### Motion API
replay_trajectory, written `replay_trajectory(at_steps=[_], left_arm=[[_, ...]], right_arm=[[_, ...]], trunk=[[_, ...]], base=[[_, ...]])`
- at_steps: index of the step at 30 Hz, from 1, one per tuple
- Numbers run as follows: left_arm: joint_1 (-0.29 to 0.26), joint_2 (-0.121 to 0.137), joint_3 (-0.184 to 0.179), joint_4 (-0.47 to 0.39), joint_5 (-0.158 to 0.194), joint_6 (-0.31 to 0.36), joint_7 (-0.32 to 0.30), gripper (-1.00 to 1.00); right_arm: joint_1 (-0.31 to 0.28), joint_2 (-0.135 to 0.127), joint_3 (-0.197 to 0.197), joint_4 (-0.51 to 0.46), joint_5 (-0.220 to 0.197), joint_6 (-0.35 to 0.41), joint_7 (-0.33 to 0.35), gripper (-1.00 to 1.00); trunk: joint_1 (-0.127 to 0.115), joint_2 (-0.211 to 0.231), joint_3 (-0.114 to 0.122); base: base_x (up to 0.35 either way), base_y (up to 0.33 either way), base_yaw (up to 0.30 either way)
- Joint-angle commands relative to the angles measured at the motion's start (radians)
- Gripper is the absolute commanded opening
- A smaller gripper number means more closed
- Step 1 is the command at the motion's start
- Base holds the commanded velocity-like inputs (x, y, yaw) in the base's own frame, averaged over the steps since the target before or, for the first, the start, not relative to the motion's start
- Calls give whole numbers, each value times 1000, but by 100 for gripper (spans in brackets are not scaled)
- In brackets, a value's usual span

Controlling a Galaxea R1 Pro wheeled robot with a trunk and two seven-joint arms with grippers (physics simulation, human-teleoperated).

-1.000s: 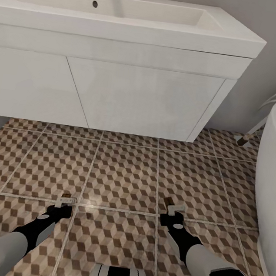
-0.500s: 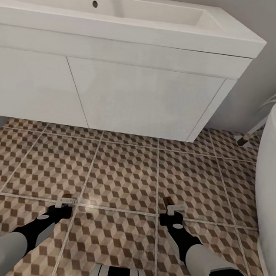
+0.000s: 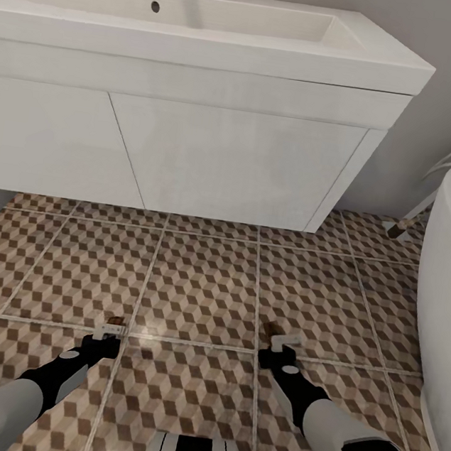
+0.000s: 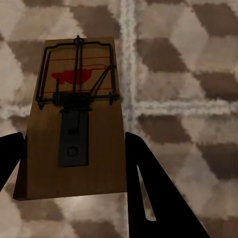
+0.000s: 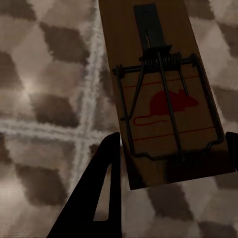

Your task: Take the four mousetraps from the cabinet in the bathroom and place them on the bathroom floor. Make sure all four end up on the same floor surface, and ensure that at least two of them are either under or directly next to the same bathroom sink.

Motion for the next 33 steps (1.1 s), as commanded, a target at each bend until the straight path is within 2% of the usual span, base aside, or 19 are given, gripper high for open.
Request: replay_trajectory(at_steps=[1,5,13,24,33], left_arm=[[-1,1,-7,1,8,-4,-4,-100],[-1,1,-7,1,7,-5,-4,-100],[-1,1,-7,1,7,-6,-4,-100],[-1,0,-7,1,6,-8,-4,-100],[-1,-4,-8,1,6,-8,-4,-100]], right_arm=[[-1,-1,7,1,-4,0,17,-100],[-1,-4,5,1,-8,13,73,-100],[-1,-5,4,1,-12,37,101,-100],[-2,-3,-4,1,-12,55,79,-100],[-2,-2,-12,1,-13,53,36,-100]], trunk=[[0,0,-1],[0,0,-1],[0,0,-1],[0,0,-1],[0,0,-1]], base=[[0,0,0],[0,0,0],[0,0,0],[0,0,0],[0,0,0]])
